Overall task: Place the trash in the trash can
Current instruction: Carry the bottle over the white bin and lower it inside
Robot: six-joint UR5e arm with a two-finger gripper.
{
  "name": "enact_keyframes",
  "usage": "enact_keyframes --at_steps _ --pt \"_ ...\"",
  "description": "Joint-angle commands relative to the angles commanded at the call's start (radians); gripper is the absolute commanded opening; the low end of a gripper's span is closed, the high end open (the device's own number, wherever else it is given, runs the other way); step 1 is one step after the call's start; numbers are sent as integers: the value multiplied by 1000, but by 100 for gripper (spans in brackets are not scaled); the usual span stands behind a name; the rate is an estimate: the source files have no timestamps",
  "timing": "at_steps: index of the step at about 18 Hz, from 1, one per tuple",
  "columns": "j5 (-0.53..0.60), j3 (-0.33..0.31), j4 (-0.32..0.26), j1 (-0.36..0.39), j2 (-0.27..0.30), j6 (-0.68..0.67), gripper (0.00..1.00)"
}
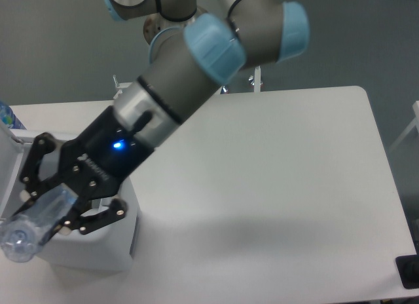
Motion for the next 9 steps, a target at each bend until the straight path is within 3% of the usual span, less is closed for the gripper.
enact_keyframes --at_steps 3,9 --pt "0 -68 0 1 54 59 100" --pt "0 -82 0 20 72 60 100"
